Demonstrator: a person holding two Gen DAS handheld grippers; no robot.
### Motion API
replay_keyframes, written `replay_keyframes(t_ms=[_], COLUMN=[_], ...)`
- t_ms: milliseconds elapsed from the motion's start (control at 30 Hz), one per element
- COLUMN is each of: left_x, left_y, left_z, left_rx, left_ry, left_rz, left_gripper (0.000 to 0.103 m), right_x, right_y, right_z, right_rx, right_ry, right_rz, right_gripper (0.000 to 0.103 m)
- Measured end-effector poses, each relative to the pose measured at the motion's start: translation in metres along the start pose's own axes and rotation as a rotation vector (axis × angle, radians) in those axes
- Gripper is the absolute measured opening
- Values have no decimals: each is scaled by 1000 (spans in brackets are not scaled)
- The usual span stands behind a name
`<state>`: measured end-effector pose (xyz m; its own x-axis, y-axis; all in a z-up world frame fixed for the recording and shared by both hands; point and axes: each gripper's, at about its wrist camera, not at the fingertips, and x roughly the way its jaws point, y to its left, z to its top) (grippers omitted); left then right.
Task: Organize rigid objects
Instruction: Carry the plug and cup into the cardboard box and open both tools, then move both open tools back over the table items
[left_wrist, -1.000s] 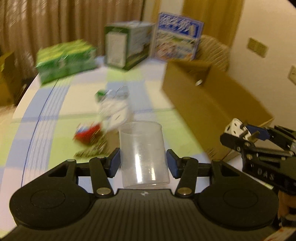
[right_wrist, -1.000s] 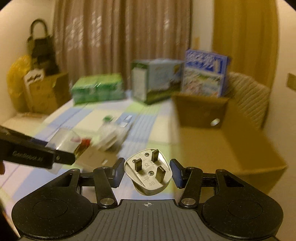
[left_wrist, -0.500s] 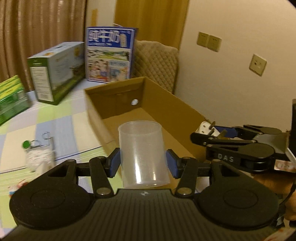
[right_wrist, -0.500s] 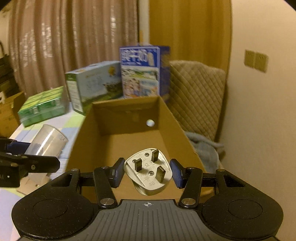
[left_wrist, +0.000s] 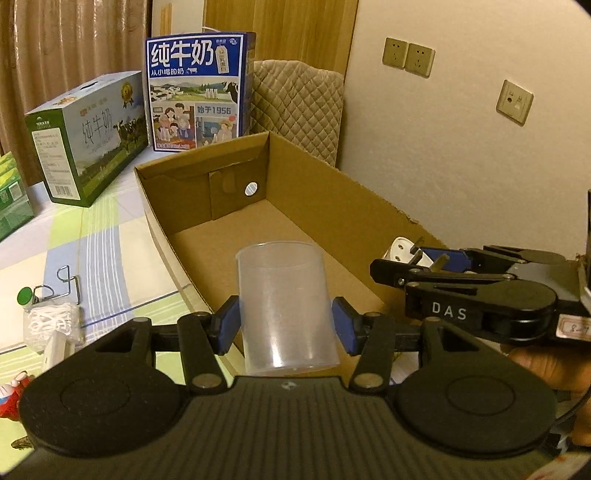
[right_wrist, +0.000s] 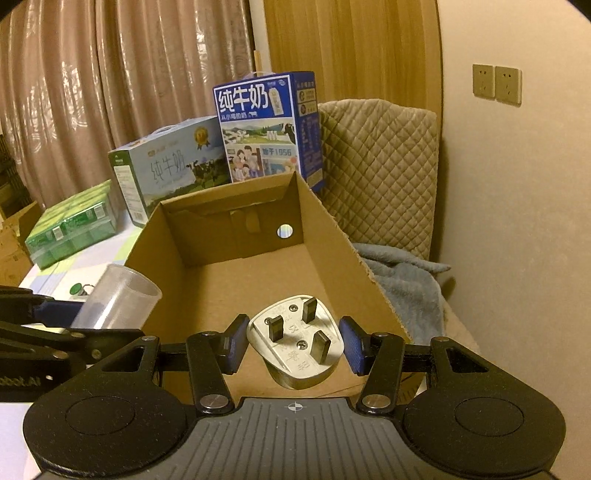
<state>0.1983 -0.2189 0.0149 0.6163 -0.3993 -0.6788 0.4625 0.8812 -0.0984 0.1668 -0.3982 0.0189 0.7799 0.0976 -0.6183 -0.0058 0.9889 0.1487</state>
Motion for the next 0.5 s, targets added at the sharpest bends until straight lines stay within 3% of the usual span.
replay_keyframes(t_ms=[167,500], left_x=[-8,-44], left_y=[5,31], left_z=[-4,-15], left_rx=[-21,-99], left_ry=[-17,-68], left_rz=[24,72], left_gripper=[54,55], right_x=[1,4], right_y=[-2,2], right_z=[-1,-1], right_rx=[7,7], right_ry=[4,6], right_rz=[-6,3], right_gripper=[50,50])
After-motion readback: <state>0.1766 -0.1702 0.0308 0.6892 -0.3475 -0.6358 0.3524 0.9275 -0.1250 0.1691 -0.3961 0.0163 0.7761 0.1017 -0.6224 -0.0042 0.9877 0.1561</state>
